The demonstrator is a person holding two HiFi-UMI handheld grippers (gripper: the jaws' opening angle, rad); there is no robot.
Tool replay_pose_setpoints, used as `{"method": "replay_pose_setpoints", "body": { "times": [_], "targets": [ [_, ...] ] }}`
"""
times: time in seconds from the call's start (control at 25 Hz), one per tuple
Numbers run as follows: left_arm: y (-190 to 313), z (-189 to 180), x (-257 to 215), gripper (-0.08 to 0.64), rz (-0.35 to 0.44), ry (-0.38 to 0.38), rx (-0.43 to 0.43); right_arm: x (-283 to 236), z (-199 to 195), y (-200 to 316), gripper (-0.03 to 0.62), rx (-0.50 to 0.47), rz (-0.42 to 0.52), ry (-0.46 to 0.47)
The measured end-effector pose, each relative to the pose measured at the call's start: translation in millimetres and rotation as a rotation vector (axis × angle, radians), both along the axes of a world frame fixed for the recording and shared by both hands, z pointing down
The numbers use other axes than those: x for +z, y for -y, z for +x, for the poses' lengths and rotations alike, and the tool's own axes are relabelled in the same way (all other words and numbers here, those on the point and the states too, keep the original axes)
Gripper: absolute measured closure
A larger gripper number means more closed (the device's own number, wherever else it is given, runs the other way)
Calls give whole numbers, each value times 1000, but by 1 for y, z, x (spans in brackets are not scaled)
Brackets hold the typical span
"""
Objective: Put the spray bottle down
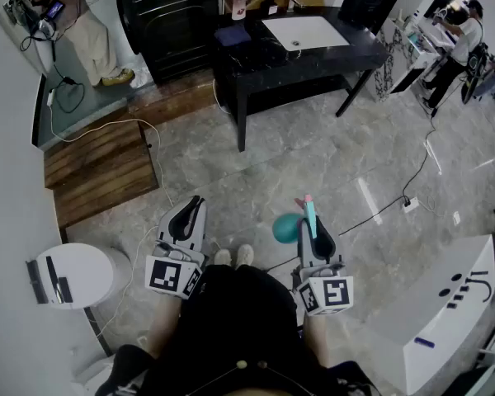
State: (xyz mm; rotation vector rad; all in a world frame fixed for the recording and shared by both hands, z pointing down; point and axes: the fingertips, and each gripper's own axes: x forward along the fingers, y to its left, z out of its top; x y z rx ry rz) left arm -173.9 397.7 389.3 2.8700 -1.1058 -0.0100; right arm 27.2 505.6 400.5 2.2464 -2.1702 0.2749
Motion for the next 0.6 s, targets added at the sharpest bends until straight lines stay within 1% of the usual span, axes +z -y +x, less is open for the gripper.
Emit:
{"method": "replay_pose_setpoints", "body": {
  "times": [0.28, 0.6],
  "targets": [
    [7, 14, 2, 526, -6, 8, -1, 1, 15, 12, 502, -7, 0, 3],
    [16, 29, 10, 525, -9, 15, -17, 7, 31, 22, 502, -46, -15, -2]
  ]
}}
